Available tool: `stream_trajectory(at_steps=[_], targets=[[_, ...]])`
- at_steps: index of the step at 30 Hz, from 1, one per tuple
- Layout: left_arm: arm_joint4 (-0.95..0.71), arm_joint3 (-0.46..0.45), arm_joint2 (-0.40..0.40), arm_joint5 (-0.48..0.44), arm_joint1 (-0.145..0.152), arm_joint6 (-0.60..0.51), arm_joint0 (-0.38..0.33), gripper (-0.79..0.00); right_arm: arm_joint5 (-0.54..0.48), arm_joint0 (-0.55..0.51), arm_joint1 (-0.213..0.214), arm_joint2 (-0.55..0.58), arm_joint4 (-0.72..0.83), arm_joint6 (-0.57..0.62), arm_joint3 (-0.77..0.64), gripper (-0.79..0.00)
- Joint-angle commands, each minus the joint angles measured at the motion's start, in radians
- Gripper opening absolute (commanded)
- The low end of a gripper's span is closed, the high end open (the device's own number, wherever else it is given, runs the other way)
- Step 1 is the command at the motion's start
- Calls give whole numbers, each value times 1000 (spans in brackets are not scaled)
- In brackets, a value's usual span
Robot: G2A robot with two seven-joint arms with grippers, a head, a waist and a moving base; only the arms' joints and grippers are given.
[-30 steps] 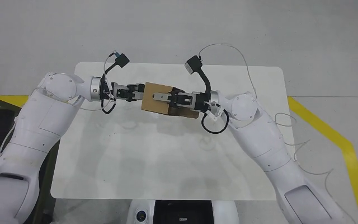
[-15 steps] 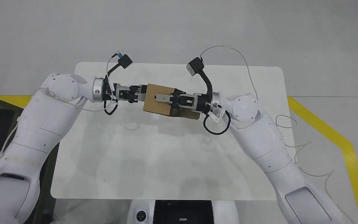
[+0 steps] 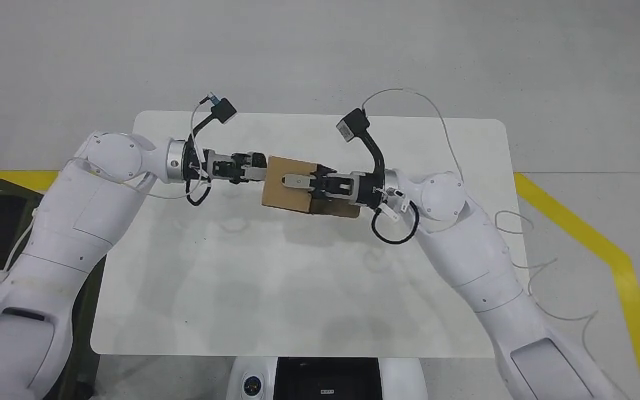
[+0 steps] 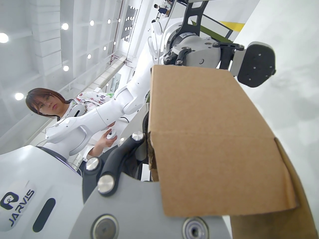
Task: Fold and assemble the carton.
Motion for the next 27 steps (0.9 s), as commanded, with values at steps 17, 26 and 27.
stream_trajectory(at_steps=[17,26,27], targets=[[-27,-57,31,11,14,-11,11,0,-9,7,-4,-7,34,32,12,-785],[55,-21,7,-20,43,20,7,0,29,0,6,13,-30,25,29,-785],[69,-18,1,-29,49,28,9,0,28,-3,7,13,-37,26,35,-785]])
